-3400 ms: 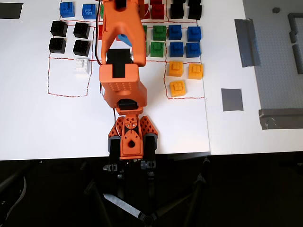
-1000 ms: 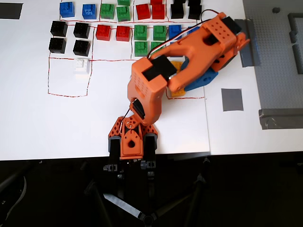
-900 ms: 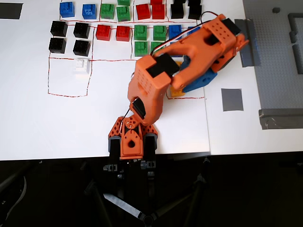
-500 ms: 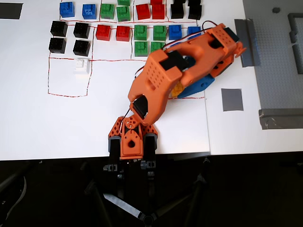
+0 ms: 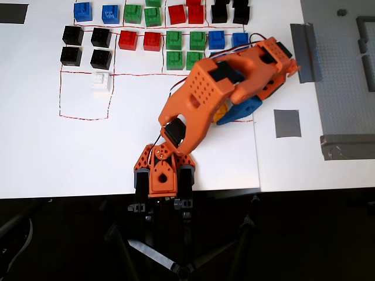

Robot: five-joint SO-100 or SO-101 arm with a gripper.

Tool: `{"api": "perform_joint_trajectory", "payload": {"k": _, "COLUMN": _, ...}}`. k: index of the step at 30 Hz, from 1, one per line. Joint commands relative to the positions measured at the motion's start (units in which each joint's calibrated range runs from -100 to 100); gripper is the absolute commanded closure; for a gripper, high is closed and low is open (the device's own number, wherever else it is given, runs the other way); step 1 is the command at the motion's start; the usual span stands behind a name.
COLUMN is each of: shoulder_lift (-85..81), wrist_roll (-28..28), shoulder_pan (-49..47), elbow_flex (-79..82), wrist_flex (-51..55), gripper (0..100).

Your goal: Grab the block and put it in the grey marker

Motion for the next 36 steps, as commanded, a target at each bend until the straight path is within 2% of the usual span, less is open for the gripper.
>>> {"api": "perform_joint_trajectory", "payload": {"k": 1, "shoulder_lift": -2.6, "wrist_roll": -0.6, "shoulder_pan": 1.9, "elbow_flex": -2.3, "wrist_flex": -2.2, "gripper": 76}}
{"api": "perform_joint_trajectory", "payload": {"k": 4, "shoulder_lift": -1.6, "wrist_roll": -0.6, "shoulder_pan": 2.1, "elbow_flex": -1.1, "wrist_flex": -3.9, "gripper": 80}}
{"api": "perform_joint_trajectory", "payload": {"k": 6, "shoulder_lift": -1.4, "wrist_roll": -0.4, "shoulder_pan": 2.0, "elbow_flex": -0.6, "wrist_flex": -4.5, "gripper": 95}}
{"api": "perform_joint_trajectory", "payload": {"k": 8, "shoulder_lift": -1.5, "wrist_roll": -0.4, "shoulder_pan": 2.0, "elbow_flex": -0.6, "wrist_flex": -4.4, "gripper": 99}}
{"api": "perform_joint_trajectory", "payload": {"k": 12, "shoulder_lift": -2.2, "wrist_roll": -0.8, "shoulder_pan": 2.0, "elbow_flex": -1.6, "wrist_flex": -3.6, "gripper": 100}}
{"api": "perform_joint_trajectory", "payload": {"k": 17, "shoulder_lift": -5.9, "wrist_roll": -0.2, "shoulder_pan": 2.2, "elbow_flex": -9.1, "wrist_flex": 5.0, "gripper": 100}}
{"api": "perform_joint_trajectory", "payload": {"k": 30, "shoulder_lift": -16.6, "wrist_roll": -3.2, "shoulder_pan": -1.2, "elbow_flex": -29.3, "wrist_flex": 5.0, "gripper": 100}}
{"api": "perform_joint_trajectory", "payload": {"k": 36, "shoulder_lift": -13.7, "wrist_roll": -2.9, "shoulder_pan": 0.9, "elbow_flex": -41.6, "wrist_flex": 5.0, "gripper": 100}}
